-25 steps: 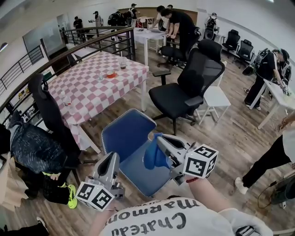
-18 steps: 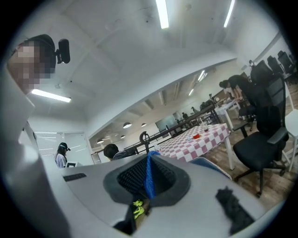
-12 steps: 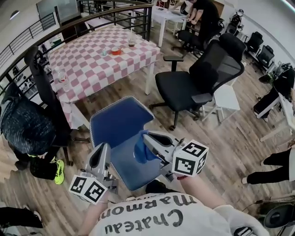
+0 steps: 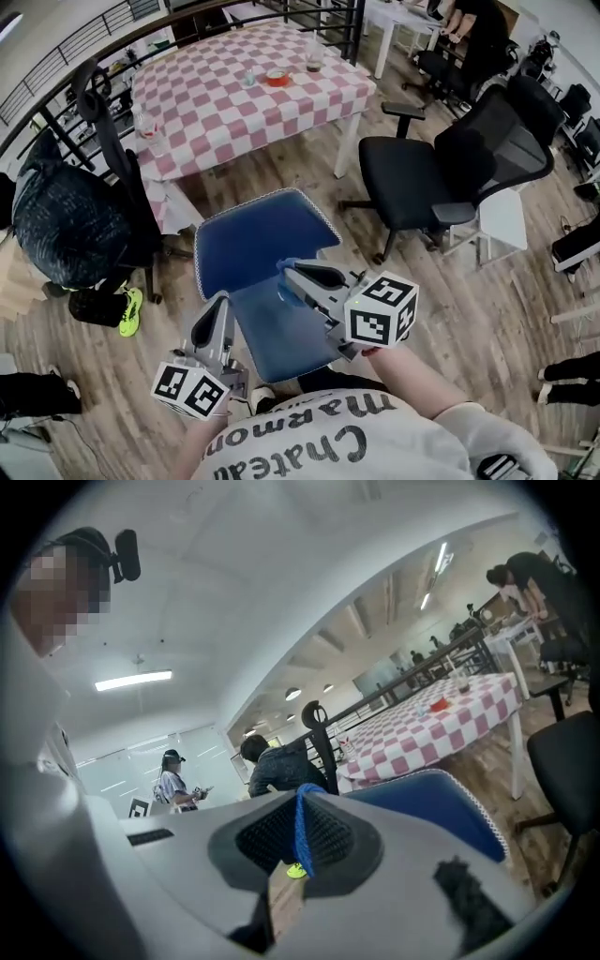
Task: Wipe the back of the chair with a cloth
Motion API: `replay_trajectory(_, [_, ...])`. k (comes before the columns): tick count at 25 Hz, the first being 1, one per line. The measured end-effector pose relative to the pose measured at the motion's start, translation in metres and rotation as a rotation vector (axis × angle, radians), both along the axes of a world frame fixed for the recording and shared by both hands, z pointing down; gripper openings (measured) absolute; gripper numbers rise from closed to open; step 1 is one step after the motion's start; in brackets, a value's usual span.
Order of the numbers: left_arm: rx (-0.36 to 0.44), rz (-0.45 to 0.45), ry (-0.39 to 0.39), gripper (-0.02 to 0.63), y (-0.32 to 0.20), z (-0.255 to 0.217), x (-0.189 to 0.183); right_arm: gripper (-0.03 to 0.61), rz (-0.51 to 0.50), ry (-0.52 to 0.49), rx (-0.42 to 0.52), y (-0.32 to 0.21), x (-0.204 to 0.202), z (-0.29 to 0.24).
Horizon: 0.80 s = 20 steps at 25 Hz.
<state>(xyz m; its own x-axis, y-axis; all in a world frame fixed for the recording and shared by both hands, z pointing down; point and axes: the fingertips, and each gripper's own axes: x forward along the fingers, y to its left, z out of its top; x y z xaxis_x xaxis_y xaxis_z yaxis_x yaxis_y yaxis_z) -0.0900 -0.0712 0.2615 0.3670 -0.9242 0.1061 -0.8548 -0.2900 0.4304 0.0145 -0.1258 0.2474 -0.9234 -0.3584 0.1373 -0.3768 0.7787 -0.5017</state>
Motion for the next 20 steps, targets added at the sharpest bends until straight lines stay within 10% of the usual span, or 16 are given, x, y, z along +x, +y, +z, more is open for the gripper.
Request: replay_trajectory(20, [-0.140, -0.260, -0.006, 0.005, 0.008, 0.062, -0.072, 0.026, -0.203, 0.129, -0.016, -0.078, -0.154, 0.122])
